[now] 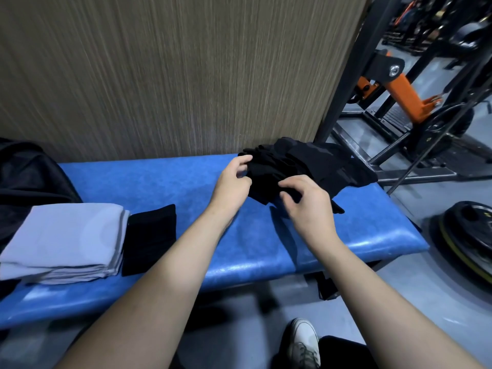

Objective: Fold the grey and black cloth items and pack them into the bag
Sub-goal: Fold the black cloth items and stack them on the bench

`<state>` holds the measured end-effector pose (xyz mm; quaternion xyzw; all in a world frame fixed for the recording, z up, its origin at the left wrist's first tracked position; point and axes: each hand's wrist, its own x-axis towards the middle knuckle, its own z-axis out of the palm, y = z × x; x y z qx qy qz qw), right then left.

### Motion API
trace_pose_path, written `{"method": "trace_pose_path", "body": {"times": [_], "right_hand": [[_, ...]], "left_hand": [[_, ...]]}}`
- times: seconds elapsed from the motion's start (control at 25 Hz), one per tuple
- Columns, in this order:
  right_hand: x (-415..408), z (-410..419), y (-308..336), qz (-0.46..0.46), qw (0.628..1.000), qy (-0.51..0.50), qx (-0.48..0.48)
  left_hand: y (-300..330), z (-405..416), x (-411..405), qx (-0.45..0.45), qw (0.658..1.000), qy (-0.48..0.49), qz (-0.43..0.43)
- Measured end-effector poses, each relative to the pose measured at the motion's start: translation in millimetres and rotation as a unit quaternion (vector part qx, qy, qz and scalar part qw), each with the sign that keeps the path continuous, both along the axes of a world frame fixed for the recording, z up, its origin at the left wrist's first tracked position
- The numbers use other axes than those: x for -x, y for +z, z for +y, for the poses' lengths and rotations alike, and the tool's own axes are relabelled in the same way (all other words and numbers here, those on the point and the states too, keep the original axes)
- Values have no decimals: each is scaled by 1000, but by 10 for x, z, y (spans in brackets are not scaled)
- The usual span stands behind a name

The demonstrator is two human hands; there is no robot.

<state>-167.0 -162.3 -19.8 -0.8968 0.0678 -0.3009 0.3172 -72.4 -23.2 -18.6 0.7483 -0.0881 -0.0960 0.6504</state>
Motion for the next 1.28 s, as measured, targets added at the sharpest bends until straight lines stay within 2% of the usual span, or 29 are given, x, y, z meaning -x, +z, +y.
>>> {"method": "trace_pose_path", "body": {"times": [0.12,0.24,0.36,0.44,0.56,0.64,0.72,0.84,0.96,1.08,1.2,1.28], "right_hand": [[82,-25,94,-43,998,-8,-35],[160,-20,107,-4,998,10,-64],[223,-30,129,40,989,79,-118],[258,-14,154,65,972,136,-179],[296,19,169,121,924,223,-285],[314,-5,163,149,892,260,-338],[299,-63,138,151,888,241,-361],[203,-129,29,143,943,126,-273],[84,-160,-124,163,976,79,-124],[25,-151,-170,206,977,52,-9],[21,-102,-137,260,961,5,94],[4,-97,-138,290,951,-28,106]], "left_hand": [[-33,-59,67,-9,998,-63,21],[-99,-100,107,-31,993,-112,26],[-95,-116,128,-43,992,-116,19],[-74,-128,175,-25,991,-125,42],[-24,-154,223,58,970,-171,160],[-23,-148,215,76,964,-189,172],[-42,-125,180,91,960,-203,169],[-28,-33,196,32,970,-199,140],[41,56,253,-45,977,-188,86],[104,155,273,-95,978,-164,87],[129,263,272,-139,974,-163,72],[165,336,283,-180,969,-161,40]]}}
